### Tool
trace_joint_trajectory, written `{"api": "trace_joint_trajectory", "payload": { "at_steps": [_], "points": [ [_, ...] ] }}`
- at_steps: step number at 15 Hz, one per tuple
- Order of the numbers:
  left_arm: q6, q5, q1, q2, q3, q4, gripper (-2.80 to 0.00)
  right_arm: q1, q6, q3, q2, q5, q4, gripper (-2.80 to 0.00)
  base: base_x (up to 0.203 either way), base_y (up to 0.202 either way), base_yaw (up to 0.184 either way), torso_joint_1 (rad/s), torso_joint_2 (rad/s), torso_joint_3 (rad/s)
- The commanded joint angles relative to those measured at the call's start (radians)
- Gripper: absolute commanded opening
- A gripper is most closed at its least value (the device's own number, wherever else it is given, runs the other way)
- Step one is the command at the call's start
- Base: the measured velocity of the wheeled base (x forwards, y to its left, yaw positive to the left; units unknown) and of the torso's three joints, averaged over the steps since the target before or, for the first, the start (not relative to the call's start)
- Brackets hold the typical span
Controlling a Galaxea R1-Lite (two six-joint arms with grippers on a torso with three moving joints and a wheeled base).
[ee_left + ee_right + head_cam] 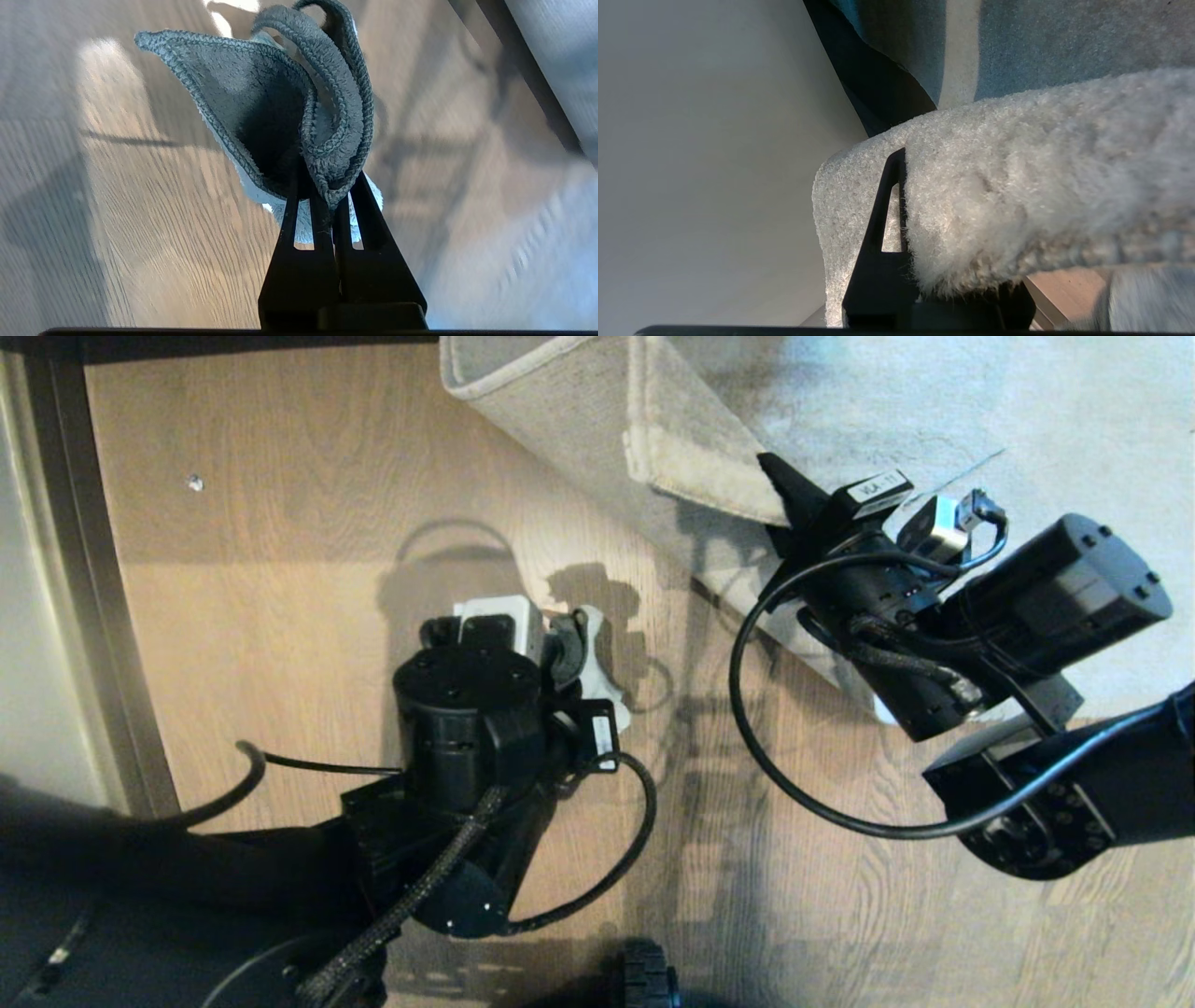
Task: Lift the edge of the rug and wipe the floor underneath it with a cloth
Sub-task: Wipe the floor under the carpet with a rag
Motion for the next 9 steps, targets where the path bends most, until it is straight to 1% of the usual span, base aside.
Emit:
{"api": "trace_joint_trajectory", "payload": {
  "at_steps": [1,4,9],
  "points": [
    [-0.013,0.003,0.044,0.032,-0.042,-0.006,-2.8,0.0,0.007,-0.001,0.002,0.0,-0.048,-2.8,0.0,0.0,0.0,0.0,0.0,0.0],
    [-0.038,0.002,0.105,0.069,-0.104,-0.006,-2.8,0.0,0.007,-0.008,0.003,-0.002,-0.048,-2.8,0.0,0.0,0.0,0.0,0.0,0.0],
    [-0.039,-0.001,0.18,0.109,-0.264,-0.006,-2.8,0.0,0.007,-0.003,0.006,-0.002,-0.048,-2.8,0.0,0.0,0.0,0.0,0.0,0.0]
  ]
}}
